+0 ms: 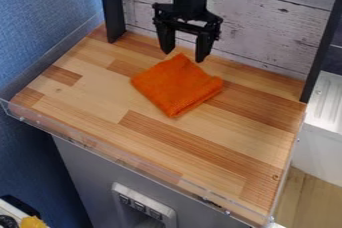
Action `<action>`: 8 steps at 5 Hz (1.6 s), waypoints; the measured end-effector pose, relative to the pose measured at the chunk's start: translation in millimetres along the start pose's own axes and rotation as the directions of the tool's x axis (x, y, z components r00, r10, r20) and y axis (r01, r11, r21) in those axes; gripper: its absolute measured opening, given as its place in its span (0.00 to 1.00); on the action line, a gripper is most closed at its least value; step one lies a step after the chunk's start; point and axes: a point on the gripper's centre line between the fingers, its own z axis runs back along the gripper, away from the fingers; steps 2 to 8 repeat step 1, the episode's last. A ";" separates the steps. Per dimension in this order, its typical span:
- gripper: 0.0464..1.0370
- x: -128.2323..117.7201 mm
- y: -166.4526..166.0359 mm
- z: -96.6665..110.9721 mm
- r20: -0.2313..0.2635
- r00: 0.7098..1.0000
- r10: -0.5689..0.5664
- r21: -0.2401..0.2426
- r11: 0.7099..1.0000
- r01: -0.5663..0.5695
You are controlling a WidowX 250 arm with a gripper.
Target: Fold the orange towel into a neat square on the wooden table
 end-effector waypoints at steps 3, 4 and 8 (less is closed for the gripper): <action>0.96 2.2 -0.1 4.9 0.000 1.000 -0.002 -0.001 1.000 0.002; 0.96 2.2 -0.1 4.9 0.000 1.000 -0.002 -0.001 1.000 0.002; 0.96 2.2 -0.1 4.9 0.000 1.000 -0.002 -0.001 1.000 0.002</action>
